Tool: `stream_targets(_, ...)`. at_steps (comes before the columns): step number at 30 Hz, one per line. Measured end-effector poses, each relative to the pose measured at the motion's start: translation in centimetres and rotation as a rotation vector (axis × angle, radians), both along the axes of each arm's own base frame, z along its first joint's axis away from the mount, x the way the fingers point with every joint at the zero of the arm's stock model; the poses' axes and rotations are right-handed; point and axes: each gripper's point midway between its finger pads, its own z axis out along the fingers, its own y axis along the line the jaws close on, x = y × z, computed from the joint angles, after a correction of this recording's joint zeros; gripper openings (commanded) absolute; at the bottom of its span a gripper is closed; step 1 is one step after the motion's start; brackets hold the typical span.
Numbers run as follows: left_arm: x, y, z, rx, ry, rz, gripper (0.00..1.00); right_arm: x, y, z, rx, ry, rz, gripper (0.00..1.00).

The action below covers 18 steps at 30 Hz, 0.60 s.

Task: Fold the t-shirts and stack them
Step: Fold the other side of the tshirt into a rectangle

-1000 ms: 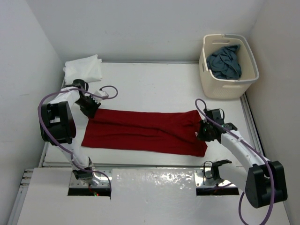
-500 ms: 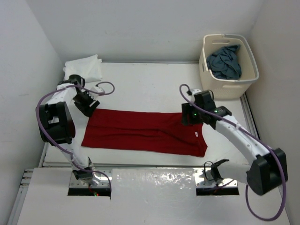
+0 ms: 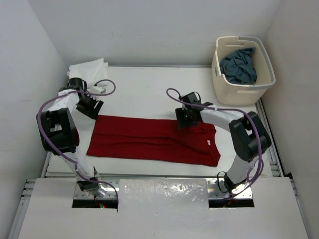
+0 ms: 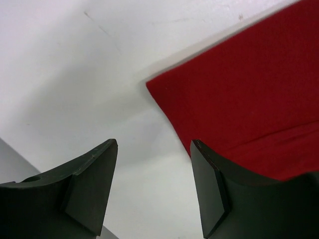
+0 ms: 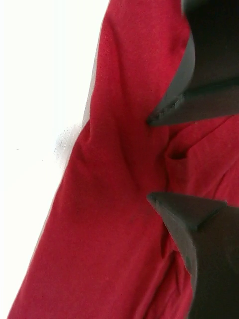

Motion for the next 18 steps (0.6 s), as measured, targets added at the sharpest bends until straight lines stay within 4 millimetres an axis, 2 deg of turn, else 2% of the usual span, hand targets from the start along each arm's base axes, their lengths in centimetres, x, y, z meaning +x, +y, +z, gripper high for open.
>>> stream_targets(2,-0.6,-0.1,-0.6,-0.005,0.02,0.004,0.59,-0.1,0.1,-0.6,0.0,0.017,-0.005,0.41)
stream_targets(5,-0.8,-0.2,-0.8,-0.007,0.027,0.007,0.59,-0.4,0.2,-1.3,0.006,0.043,-0.016,0.36)
stream_targets(6,-0.8,-0.2,-0.7,-0.006,0.026,0.007,0.59,-0.6,0.2,-1.3,0.007,0.05,-0.018,0.31)
stream_targets(8,-0.8,-0.2,-0.7,-0.006,0.025,0.006,0.59,-0.9,0.2,-1.2,0.017,0.053,-0.025,0.26)
stream_targets(11,-0.7,-0.2,-0.7,-0.005,0.023,0.006,0.59,-2.0,-0.1,-1.0,0.03,0.064,-0.03,0.11)
stream_targets(14,-0.7,-0.2,-0.7,-0.006,0.024,0.007,0.59,-2.9,0.0,-0.9,0.031,0.08,-0.031,0.01)
stream_targets(18,-0.7,-0.2,-0.6,-0.006,0.024,0.006,0.59,-4.0,0.5,-0.8,0.022,0.098,-0.012,0.0)
